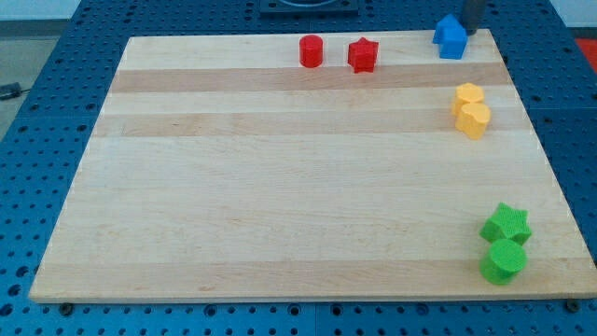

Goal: Move the blue triangle to the top right of the red star

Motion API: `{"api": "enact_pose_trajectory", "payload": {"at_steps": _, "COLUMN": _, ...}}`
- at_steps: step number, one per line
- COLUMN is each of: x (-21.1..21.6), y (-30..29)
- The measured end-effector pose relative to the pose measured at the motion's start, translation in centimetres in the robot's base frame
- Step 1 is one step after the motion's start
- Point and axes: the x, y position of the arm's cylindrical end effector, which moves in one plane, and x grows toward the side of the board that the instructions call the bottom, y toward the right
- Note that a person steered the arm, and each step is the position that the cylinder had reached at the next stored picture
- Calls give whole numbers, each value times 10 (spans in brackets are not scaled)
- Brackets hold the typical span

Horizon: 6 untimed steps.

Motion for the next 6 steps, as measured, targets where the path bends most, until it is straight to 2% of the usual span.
{"api": "enact_pose_trajectory", "payload": {"at_steps": 1, "x": 0, "y": -33}}
{"api": "enact_pose_trajectory", "payload": {"at_steps": 3, "x": 22, "y": -58}}
{"api": "enact_pose_trajectory", "payload": {"at_steps": 6, "x": -1, "y": -29}}
